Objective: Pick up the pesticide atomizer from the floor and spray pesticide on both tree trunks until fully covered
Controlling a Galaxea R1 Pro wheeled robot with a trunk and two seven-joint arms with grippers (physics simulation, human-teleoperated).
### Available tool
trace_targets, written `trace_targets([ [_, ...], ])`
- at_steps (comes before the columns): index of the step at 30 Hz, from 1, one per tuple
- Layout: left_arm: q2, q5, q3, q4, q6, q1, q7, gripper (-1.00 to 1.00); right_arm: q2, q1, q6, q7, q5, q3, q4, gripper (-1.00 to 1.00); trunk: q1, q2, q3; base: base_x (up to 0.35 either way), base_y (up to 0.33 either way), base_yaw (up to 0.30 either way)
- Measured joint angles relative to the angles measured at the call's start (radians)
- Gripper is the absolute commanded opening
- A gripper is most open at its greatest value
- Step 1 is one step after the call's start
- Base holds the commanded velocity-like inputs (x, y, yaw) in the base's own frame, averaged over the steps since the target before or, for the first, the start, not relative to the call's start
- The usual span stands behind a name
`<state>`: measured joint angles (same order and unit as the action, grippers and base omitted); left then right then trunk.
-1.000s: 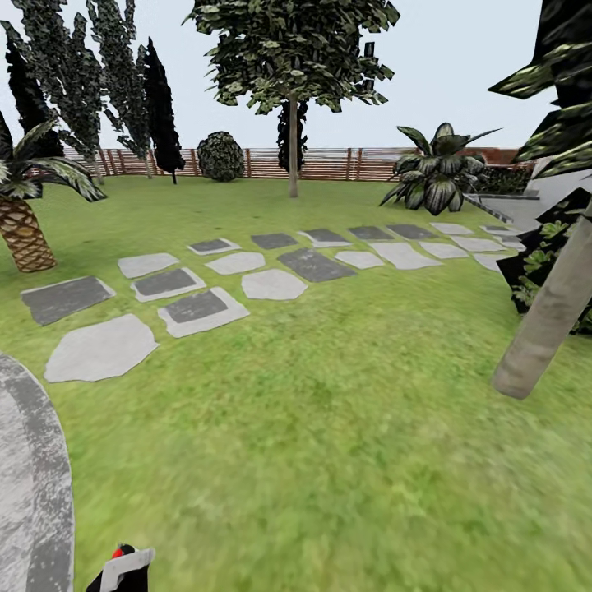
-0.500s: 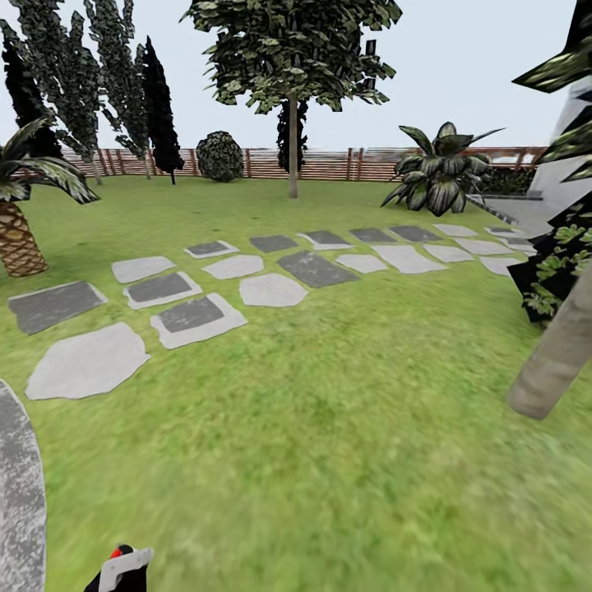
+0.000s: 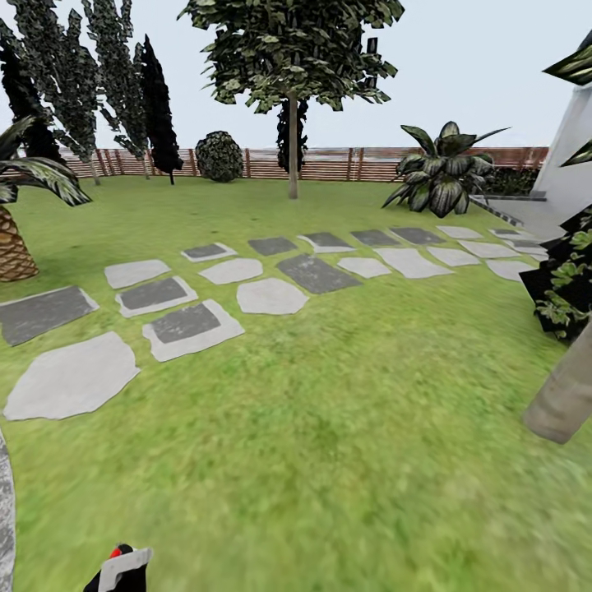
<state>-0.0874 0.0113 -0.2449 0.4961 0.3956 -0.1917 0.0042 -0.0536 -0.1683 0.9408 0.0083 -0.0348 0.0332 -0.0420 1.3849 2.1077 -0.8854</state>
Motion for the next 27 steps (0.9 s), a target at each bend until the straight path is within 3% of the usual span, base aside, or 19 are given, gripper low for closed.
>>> trace_targets([
  [27, 0.003, 0.002, 0.002, 0.000, 0.002, 0.001, -0.001, -1.00, 0.000, 0.000, 0.000, 0.000, 0.000, 0.000, 0.000, 1.00, 0.000, 0.000, 0.000, 0.340, 0.000, 0.000],
])
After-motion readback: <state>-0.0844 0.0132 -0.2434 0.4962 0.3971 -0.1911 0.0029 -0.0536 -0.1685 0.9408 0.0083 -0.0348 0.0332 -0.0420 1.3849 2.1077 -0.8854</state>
